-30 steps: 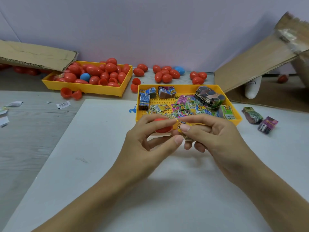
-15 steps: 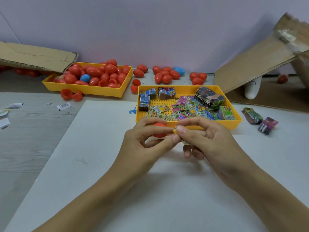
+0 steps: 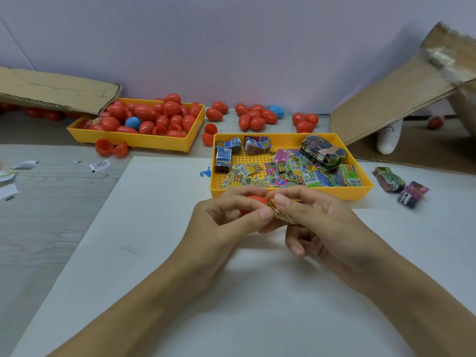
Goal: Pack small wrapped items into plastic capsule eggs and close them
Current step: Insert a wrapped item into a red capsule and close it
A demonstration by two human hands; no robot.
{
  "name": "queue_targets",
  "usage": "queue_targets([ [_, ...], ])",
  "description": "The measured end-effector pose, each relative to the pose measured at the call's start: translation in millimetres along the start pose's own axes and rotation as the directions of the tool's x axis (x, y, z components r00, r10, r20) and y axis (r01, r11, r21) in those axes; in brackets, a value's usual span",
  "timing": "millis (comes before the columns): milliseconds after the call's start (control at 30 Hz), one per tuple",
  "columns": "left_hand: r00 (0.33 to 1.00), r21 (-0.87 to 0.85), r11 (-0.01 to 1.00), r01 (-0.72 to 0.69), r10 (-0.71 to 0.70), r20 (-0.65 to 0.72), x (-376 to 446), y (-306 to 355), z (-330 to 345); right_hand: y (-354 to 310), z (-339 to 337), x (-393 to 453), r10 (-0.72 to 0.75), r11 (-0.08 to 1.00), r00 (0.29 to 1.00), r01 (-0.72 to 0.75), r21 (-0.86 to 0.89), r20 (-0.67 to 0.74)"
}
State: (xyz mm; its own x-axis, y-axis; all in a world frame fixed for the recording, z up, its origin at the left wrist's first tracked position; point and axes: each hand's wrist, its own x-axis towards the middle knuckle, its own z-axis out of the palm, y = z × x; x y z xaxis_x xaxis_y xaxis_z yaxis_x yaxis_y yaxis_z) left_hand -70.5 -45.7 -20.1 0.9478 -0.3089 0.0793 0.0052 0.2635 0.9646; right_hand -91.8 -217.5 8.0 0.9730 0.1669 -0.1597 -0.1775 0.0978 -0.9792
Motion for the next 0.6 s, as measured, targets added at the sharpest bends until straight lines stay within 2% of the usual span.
queue_targets([
  [133,0.998,-0.109,0.992,0.059,-0.06,-0.004,1,2,2,-1,0,0,-0.023,0.999,1.0,0.023,-0.03,0.003],
  [267,0.997,-0.209,0.975,0.078,-0.08,-0.001,0,7,6,-2,-1,-3,-0.163,0.982,0.986,0.16,-0.104,-0.024],
  [433,0.997,-0.251,0.966,0.063,-0.07,-0.021,1,11,4,2,-1,-5,-0.389,0.901,0.921,0.384,-0.204,0.018],
  [600,0.998,-0.243,0.968,0.058,-0.059,0.002,-1,11,3,2,-2,-6,-0.459,0.851,0.888,0.437,-0.292,-0.008],
])
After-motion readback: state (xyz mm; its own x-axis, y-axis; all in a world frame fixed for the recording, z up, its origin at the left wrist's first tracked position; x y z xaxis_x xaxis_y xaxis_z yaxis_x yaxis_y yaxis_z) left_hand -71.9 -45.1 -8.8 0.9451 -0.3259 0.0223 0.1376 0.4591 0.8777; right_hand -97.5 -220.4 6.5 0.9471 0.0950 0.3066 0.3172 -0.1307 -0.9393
